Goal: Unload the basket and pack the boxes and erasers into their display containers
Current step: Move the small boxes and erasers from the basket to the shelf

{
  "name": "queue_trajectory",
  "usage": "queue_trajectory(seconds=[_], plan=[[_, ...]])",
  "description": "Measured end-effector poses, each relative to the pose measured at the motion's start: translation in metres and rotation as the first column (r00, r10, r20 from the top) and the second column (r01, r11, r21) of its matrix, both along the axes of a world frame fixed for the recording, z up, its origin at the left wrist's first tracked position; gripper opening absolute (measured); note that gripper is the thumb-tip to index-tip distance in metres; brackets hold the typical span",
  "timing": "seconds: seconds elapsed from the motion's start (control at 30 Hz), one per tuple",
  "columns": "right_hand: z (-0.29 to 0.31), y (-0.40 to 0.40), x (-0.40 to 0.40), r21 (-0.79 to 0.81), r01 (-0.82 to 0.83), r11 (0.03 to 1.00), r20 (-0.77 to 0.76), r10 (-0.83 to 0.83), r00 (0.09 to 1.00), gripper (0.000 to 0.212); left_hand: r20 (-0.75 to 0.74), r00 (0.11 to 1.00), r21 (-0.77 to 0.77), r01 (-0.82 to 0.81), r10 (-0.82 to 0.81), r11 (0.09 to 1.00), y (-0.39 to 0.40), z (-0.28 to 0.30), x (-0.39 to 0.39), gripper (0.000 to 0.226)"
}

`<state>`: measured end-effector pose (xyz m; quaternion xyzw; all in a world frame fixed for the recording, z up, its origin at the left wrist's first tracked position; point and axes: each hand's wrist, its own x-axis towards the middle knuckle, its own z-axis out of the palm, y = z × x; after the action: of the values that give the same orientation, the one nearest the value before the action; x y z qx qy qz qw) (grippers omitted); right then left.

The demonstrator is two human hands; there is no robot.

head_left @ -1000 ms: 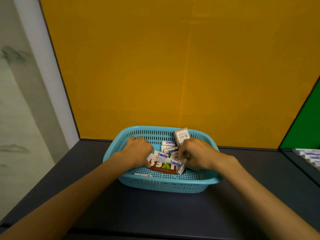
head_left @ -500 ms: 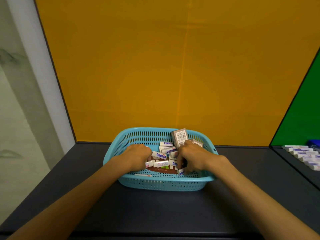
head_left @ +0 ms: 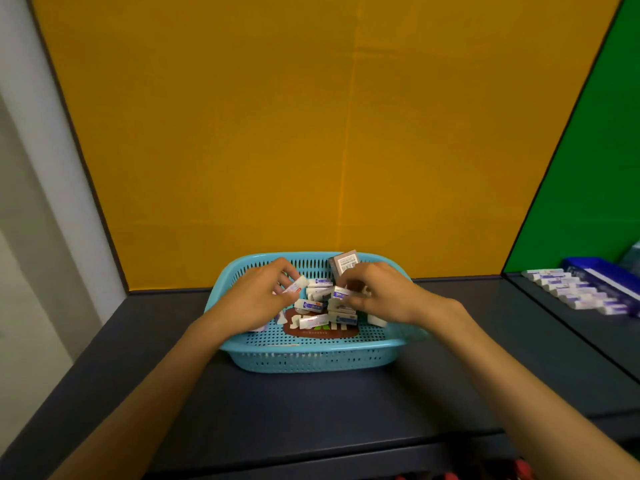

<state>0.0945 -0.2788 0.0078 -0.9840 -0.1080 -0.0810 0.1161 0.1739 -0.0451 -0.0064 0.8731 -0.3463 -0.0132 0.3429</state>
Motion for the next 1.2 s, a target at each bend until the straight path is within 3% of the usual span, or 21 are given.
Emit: queue_trajectory(seconds=[0.1, 0.43, 0.77, 1.2], plan=[[0.006, -0.005, -0.020, 0.008, 0.064, 0.998, 0.063, -0.065, 0.996, 0.026, 0.003, 0.999, -0.072, 0.040, -0.040, 0.997, -0.010, 0.006, -0.015, 0.019], [0.004, -0.078, -0.129, 0.021, 0.287, 0.958, 0.103, -0.288, 0.952, 0.025, 0.015, 0.961, -0.142, 0.275, -0.276, 0.951, -0.104, 0.013, -0.078, 0.017], [-0.026, -0.196, -0.282, 0.166, 0.441, 0.882, 0.058, -0.456, 0.888, 0.019, -0.004, 0.885, -0.076, 0.465, -0.466, 0.882, -0.240, -0.006, -0.194, 0.018], [-0.076, -0.339, -0.425, 0.287, 0.435, 0.854, 0.047, -0.466, 0.884, 0.013, 0.096, 0.913, 0.050, 0.394, -0.397, 0.918, -0.398, -0.047, -0.303, 0.012]])
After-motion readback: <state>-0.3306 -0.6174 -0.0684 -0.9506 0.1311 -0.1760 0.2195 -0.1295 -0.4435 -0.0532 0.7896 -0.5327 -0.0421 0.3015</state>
